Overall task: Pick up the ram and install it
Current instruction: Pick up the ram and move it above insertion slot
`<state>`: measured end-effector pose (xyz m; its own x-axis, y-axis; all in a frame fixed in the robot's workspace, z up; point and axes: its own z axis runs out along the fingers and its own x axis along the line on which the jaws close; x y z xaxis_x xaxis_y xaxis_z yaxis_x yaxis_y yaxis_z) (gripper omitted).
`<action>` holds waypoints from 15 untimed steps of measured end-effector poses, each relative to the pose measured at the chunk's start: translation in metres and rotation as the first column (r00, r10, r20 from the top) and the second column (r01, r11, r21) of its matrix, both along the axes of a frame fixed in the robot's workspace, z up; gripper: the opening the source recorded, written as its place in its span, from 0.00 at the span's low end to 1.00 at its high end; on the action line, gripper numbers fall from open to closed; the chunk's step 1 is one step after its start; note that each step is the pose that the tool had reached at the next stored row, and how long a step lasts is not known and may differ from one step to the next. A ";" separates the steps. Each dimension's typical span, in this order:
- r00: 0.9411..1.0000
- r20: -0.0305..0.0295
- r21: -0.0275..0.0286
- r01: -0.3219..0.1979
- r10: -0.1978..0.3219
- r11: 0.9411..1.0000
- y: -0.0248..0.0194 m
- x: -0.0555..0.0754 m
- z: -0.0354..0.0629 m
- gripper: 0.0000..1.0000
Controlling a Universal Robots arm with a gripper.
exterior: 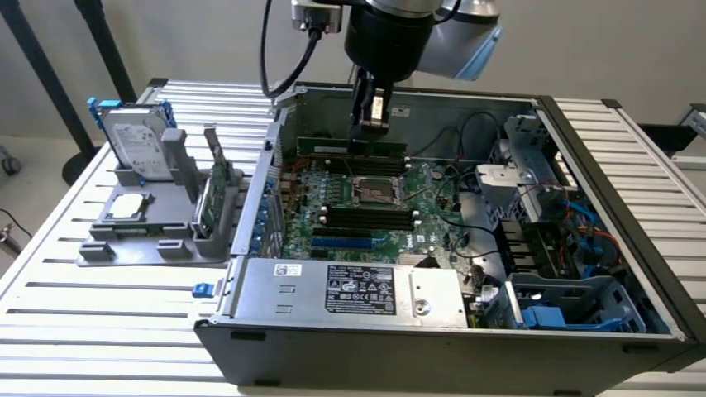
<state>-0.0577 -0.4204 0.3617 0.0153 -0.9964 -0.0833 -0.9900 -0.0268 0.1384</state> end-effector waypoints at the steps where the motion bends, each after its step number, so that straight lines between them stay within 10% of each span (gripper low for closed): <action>1: 1.000 0.000 -0.001 0.000 0.000 1.000 0.0043 0.001 -0.0009 0.14; 8: 1.000 0.000 -0.004 0.000 0.000 1.000 0.0284 0.009 -0.0078 0.14; 15: 1.000 0.000 -0.012 0.005 -0.005 1.000 0.0394 0.016 -0.0150 0.14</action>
<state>-0.0416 -0.3810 0.3467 0.0105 -0.9974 -0.0708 -0.9902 -0.0203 0.1384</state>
